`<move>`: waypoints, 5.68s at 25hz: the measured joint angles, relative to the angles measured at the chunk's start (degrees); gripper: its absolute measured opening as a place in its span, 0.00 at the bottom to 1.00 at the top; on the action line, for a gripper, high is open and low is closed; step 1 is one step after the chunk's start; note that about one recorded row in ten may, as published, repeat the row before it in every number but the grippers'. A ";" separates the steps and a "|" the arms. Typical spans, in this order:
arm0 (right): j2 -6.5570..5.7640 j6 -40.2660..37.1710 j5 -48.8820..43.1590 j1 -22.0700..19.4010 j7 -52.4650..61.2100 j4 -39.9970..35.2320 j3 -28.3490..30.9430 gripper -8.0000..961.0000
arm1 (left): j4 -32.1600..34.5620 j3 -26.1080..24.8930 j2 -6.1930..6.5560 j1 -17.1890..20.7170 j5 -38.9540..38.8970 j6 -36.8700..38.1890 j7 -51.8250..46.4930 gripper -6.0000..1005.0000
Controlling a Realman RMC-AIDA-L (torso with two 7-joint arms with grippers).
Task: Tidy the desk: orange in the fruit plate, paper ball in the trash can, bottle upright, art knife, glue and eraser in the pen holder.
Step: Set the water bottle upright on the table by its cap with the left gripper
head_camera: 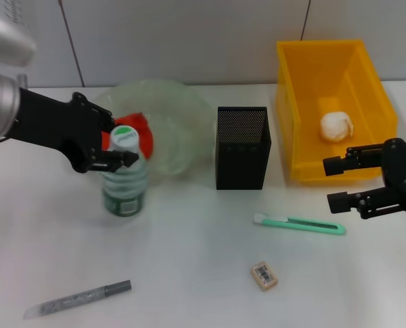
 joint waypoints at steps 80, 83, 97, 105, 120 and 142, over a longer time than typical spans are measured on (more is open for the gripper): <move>5.39 10.25 0.13 -4.75 -10.12 -2.94 -3.94 0.81 | -5.66 -16.19 2.61 4.51 -4.82 -2.95 -4.23 0.45; 5.39 10.30 0.13 -4.75 -10.11 -2.94 -3.95 0.81 | -5.68 -16.17 2.55 4.54 -4.82 -2.99 -4.09 0.45; 5.38 10.48 0.13 -4.67 -10.05 -3.00 -3.94 0.81 | -6.23 -15.92 2.41 4.52 -4.44 -3.51 -3.48 0.45; 5.30 10.50 0.12 -4.60 -10.04 -3.03 -3.95 0.80 | -6.25 -15.39 2.18 4.56 -4.41 -4.08 -3.44 0.45; 5.29 10.58 0.12 -4.58 -10.11 -3.01 -3.85 0.80 | -6.28 -14.40 1.93 4.63 -4.01 -4.51 -3.43 0.45; 5.21 10.34 0.12 -4.50 -10.10 -3.21 -3.86 0.80 | -6.33 -13.34 1.25 5.00 -4.02 -6.34 -3.93 0.46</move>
